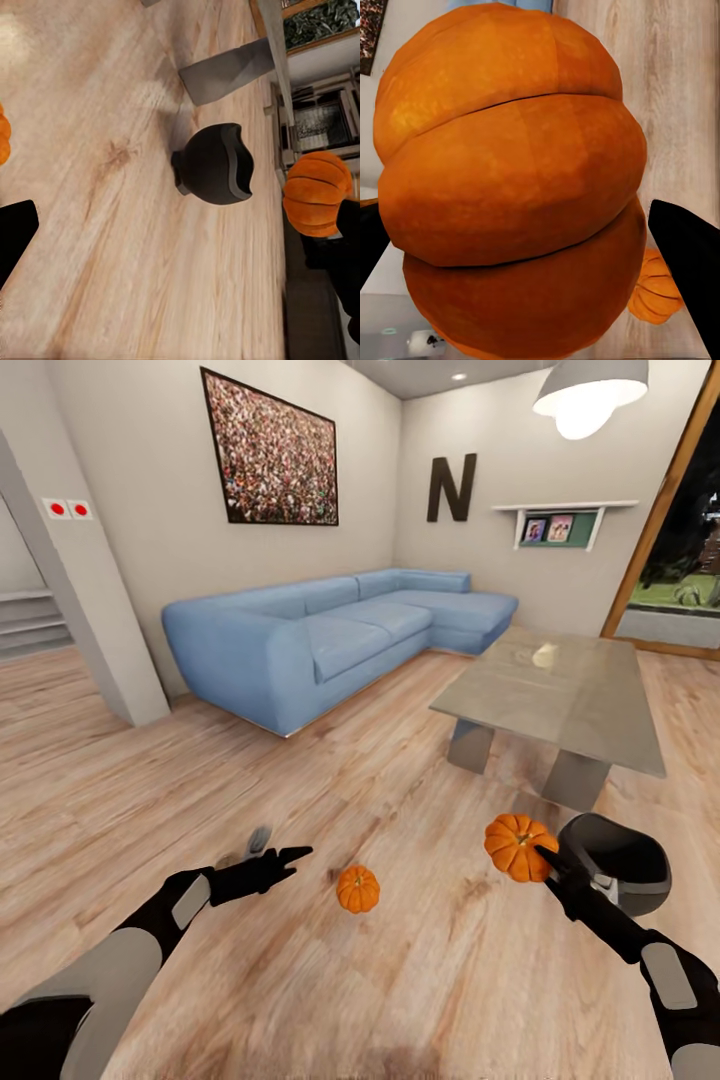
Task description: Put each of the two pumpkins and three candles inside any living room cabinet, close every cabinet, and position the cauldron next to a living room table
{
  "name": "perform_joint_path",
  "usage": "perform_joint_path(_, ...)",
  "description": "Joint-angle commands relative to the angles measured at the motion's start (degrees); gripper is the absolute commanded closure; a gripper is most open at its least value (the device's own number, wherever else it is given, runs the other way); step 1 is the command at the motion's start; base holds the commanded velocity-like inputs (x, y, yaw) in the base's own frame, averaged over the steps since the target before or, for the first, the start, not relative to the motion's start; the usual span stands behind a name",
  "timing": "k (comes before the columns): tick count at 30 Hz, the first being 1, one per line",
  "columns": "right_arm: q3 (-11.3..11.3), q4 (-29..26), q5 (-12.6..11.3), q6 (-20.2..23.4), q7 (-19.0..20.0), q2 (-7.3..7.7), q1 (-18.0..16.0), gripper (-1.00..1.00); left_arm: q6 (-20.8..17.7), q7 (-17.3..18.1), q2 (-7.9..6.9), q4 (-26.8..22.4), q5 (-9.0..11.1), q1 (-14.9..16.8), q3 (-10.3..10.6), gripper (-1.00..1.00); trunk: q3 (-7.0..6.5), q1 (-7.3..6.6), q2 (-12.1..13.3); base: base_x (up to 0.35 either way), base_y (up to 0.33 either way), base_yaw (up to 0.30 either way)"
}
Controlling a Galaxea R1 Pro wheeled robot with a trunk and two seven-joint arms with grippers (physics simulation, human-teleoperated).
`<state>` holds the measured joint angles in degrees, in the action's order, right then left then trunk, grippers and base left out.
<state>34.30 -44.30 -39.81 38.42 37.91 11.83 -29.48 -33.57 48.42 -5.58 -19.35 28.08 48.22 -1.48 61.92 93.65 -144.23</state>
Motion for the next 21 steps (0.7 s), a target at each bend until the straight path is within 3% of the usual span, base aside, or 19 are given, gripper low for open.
perform_joint_path(1, 0.2, 0.0, -0.4, 0.5, 0.1, -0.03, -0.1, 1.00, -0.4, 0.2, -0.16, 0.0, 0.3, 0.0, -0.2, -1.00, 0.28, 0.01, 0.0, 0.000, 0.000, 0.000)
perform_joint_path(21, 0.4, -0.1, -0.6, 0.3, 0.9, -0.12, -0.1, 1.00, -0.2, 0.3, -0.78, 0.3, 0.5, 0.0, -0.1, -1.00, 4.71, 0.52, -0.3, 0.000, 0.000, 0.000)
